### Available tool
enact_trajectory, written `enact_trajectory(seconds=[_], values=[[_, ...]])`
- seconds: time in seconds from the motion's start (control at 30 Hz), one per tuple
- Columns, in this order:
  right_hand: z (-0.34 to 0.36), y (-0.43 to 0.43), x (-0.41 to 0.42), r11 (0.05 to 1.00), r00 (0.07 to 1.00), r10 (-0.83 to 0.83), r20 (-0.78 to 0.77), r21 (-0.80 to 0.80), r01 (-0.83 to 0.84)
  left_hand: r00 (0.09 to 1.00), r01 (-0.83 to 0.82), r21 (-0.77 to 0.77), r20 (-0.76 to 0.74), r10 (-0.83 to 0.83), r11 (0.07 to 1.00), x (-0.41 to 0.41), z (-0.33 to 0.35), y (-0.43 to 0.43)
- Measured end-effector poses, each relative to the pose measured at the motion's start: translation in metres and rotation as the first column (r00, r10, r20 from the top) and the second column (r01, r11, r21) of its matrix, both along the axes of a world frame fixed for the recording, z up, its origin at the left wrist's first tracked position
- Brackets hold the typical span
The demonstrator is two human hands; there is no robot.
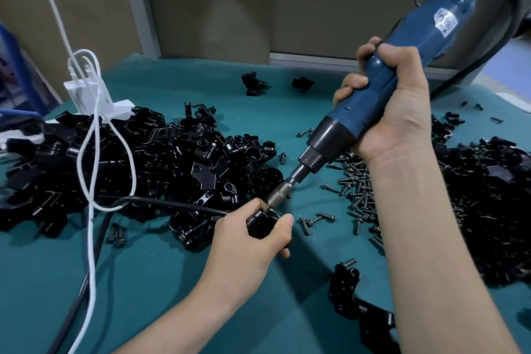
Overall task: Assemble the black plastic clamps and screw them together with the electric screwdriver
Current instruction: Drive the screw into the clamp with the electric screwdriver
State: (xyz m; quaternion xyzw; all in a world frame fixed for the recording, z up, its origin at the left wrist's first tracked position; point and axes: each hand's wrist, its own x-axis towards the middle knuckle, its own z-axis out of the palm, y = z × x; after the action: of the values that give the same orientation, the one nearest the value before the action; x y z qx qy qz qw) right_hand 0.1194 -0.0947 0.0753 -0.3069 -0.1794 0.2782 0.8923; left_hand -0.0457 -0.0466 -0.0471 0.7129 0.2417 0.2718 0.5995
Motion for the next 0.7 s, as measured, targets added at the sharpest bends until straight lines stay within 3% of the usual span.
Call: enact_trajectory(seconds=[0.13,0.7], values=[[-0.001,0.0012,-0.0003,0.996,0.998,0.06,-0.004,0.072,-0.06,0.998,0.04,-0.096,0.043,-0.036,0.995,-0.0006,0.0025,0.0007],[-0.0054,0.0018,0.0001,0.995,0.997,0.082,-0.01,0.051,-0.082,0.998,0.039,-0.012,0.052,-0.038,0.999,-0.0013,0.0005,0.0003]])
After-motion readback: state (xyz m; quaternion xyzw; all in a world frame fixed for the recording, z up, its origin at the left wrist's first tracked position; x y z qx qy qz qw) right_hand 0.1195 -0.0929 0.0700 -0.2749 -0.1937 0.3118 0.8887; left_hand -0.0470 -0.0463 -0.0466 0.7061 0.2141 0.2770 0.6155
